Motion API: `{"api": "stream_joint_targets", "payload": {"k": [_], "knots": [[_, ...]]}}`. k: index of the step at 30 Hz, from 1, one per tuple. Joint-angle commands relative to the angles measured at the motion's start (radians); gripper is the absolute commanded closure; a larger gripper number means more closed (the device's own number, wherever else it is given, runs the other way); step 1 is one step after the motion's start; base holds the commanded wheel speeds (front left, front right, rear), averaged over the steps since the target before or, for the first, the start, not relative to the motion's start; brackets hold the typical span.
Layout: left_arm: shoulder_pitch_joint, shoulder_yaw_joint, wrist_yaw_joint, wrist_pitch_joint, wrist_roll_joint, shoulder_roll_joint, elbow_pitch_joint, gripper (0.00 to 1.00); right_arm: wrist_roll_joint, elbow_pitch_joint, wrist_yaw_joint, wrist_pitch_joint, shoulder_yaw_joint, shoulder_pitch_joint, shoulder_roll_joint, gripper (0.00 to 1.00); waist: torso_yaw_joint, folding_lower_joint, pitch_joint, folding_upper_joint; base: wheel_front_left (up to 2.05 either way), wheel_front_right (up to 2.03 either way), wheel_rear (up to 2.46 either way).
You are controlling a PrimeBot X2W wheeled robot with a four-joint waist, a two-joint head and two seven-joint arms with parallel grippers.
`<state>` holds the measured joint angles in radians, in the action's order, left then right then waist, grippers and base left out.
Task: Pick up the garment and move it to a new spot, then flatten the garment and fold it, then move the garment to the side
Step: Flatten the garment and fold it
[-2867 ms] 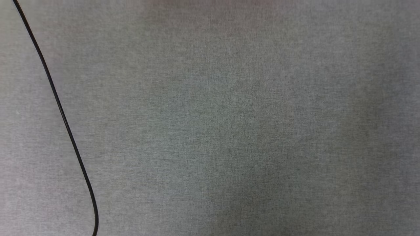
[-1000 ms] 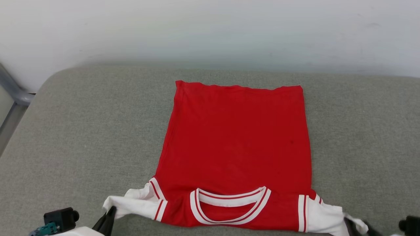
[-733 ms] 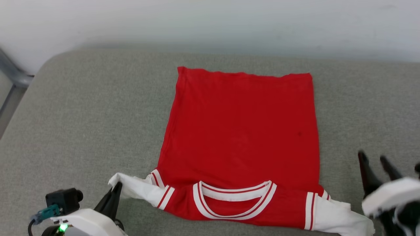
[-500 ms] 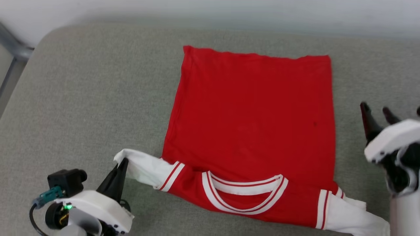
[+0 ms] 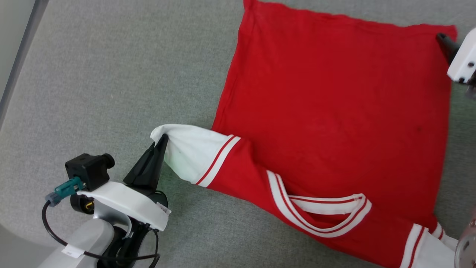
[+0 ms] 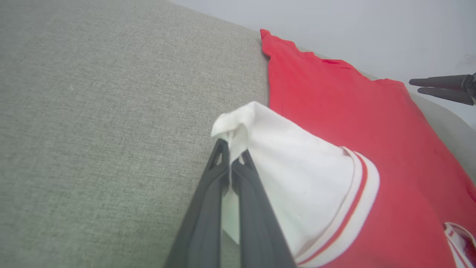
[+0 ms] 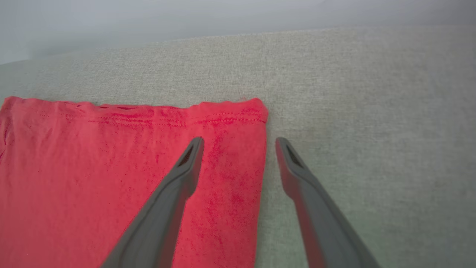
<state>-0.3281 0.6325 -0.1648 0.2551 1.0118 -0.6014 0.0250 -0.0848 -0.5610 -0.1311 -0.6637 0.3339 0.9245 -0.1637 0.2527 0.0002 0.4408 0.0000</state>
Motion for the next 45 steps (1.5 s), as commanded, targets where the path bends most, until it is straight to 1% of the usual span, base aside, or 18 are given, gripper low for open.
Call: {"api": "stream_joint_targets", "payload": {"k": [1, 5, 10, 11, 12, 13, 17, 20, 23, 26, 29, 32, 36, 40, 43, 45], "knots": [[-0.027, -0.009, 0.016, 0.005, -0.009, 0.012, -0.008, 1.00, 0.033, -0.024, 0.001, -0.026, 0.012, 0.046, -0.005, 0.00, 0.038, -0.0002, 0.057, 0.0000, 0.00, 0.00, 0.00], [-0.042, -0.012, 0.041, 0.007, -0.018, 0.032, -0.025, 1.00, 0.098, -0.082, 0.001, -0.089, 0.034, 0.095, -0.008, 0.00, 0.051, -0.0002, 0.082, 0.0000, 0.00, 0.00, 0.00], [-0.040, -0.017, 0.059, 0.010, -0.025, 0.048, -0.046, 1.00, 0.170, -0.192, 0.001, -0.299, 0.105, 0.051, 0.017, 0.00, 0.057, -0.0002, 0.081, 0.0000, 0.00, 0.00, 0.00], [-0.039, -0.017, 0.063, 0.010, -0.027, 0.053, -0.050, 1.00, 0.182, -0.200, 0.001, -0.329, 0.126, 0.043, 0.021, 0.54, 0.058, -0.0002, 0.076, 0.0000, 0.00, 0.00, 0.00], [-0.038, -0.017, 0.066, 0.010, -0.028, 0.056, -0.055, 1.00, 0.193, -0.200, 0.001, -0.343, 0.141, 0.041, 0.026, 0.92, 0.059, -0.0002, 0.071, 0.0000, 0.00, 0.00, 0.00], [-0.035, -0.016, 0.067, 0.010, -0.029, 0.059, -0.060, 1.00, 0.201, -0.195, 0.001, -0.350, 0.153, 0.038, 0.030, 1.00, 0.060, -0.0002, 0.065, 0.0000, 0.00, 0.00, 0.00], [-0.023, -0.014, 0.069, 0.010, -0.031, 0.059, -0.072, 1.00, 0.216, -0.163, 0.001, -0.335, 0.163, 0.044, 0.035, 1.00, 0.056, -0.0002, 0.039, 0.0000, 0.00, 0.00, 0.00], [-0.006, -0.012, 0.061, 0.008, -0.028, 0.055, -0.082, 1.00, 0.211, -0.128, 0.001, -0.315, 0.141, 0.050, 0.020, 1.00, 0.045, -0.0002, 0.000, 0.0000, 0.00, 0.00, 0.00], [0.013, -0.011, 0.051, 0.005, -0.022, 0.050, -0.095, 1.00, 0.186, -0.088, 0.001, -0.291, 0.084, 0.037, -0.012, 1.00, 0.028, -0.0002, -0.053, 0.0000, 0.00, 0.00, 0.00], [0.039, -0.014, 0.035, 0.001, -0.014, 0.044, -0.110, 1.00, 0.133, -0.037, 0.001, -0.282, 0.014, -0.016, -0.043, 1.00, 0.004, -0.0002, -0.111, 0.0000, 0.00, 0.00, 0.00], [0.066, -0.023, 0.019, 0.001, -0.004, 0.034, -0.118, 1.00, 0.058, 0.048, 0.001, -0.294, -0.044, -0.108, -0.075, 1.00, -0.025, -0.0002, -0.166, 0.0000, 0.00, 0.00, 0.00], [0.096, -0.031, 0.001, 0.000, 0.005, 0.025, -0.121, 1.00, -0.023, 0.158, 0.001, -0.316, -0.074, -0.227, -0.106, 1.00, -0.057, -0.0002, -0.214, 0.0000, 0.00, 0.00, 0.00], [0.140, -0.040, -0.028, -0.005, 0.017, 0.011, -0.116, 1.00, -0.097, 0.328, 0.001, -0.356, -0.068, -0.425, -0.111, 1.00, -0.106, -0.0002, -0.275, 0.0000, 0.00, 0.00, 0.00], [0.182, -0.044, -0.053, -0.015, 0.032, -0.004, -0.107, 1.00, -0.150, 0.491, 0.001, -0.382, -0.026, -0.631, -0.080, 1.00, -0.146, -0.0002, -0.324, 0.0000, 0.00, 0.00, 0.00], [0.209, -0.046, -0.070, -0.020, 0.044, -0.005, -0.102, 1.00, -0.170, 0.589, 0.001, -0.392, 0.011, -0.785, -0.033, 1.00, -0.171, -0.0002, -0.350, 0.0000, 0.00, 0.00, 0.00], [0.222, -0.046, -0.079, -0.023, 0.050, -0.006, -0.097, 1.00, -0.183, 0.635, 0.001, -0.398, 0.037, -0.881, 0.012, 1.00, -0.184, -0.0002, -0.361, 0.0000, 0.00, 0.00, 0.00]]}}
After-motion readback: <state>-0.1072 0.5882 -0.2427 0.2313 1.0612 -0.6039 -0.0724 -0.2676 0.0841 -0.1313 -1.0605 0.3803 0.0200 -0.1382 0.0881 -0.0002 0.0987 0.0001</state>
